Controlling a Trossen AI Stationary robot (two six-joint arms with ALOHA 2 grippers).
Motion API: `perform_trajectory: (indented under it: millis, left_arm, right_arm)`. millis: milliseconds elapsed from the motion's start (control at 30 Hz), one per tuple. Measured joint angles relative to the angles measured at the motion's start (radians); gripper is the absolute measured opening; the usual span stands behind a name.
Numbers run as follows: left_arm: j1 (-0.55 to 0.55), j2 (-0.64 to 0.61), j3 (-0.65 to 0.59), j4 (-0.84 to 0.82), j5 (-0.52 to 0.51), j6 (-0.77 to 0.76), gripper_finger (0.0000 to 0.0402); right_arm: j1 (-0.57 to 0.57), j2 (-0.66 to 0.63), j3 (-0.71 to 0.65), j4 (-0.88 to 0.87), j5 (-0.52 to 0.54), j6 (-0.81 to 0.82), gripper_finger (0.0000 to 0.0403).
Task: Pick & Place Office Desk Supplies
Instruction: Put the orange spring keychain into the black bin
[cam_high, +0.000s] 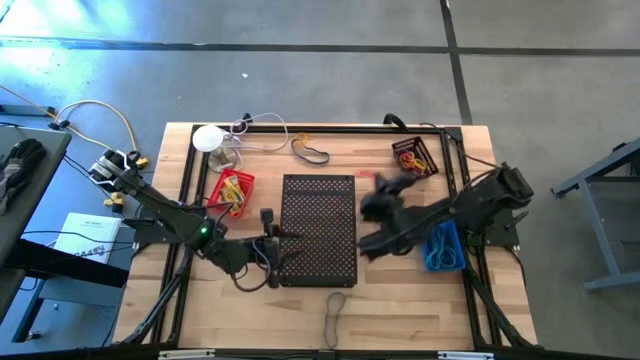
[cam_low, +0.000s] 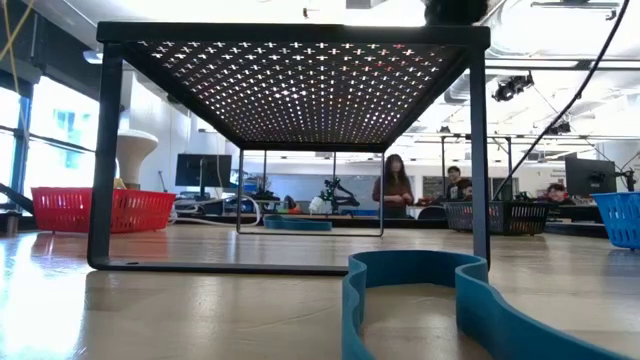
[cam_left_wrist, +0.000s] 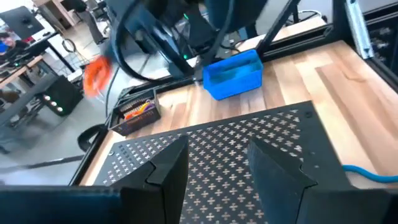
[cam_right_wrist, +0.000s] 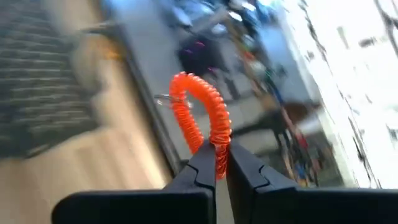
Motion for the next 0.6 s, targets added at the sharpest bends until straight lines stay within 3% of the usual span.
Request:
perform_trajectory:
  millis: [67,100,233,400,500,600]
  left_arm:
    - [0.015,0.000,0.000,-0.003,-0.001,-0.011,0.0157]
    - [0.024,0.000,0.000,-0.007,-0.001,-0.021,0.0157]
    - [0.059,0.000,0.000,-0.028,-0.002,-0.071,0.0157]
    - [0.108,0.000,0.000,-0.049,0.009,-0.068,0.0157]
    - [0.146,0.000,0.000,-0.050,0.042,-0.063,0.0157]
    - [0.196,0.000,0.000,-0.050,0.105,-0.058,0.0158]
  right_arm:
    - [-0.023,-0.027,-0.010,-0.137,0.039,0.276,0.0005]
    - [-0.044,-0.061,-0.041,-0.111,0.055,0.296,0.0005]
    - [-0.134,-0.206,-0.187,0.045,0.038,0.231,0.0005]
    - [-0.299,-0.327,-0.354,0.082,0.000,0.328,0.0005]
    - [-0.398,-0.372,-0.419,0.161,-0.069,0.324,0.0005]
    - [-0.498,-0.383,-0.487,0.318,-0.177,0.214,0.0005]
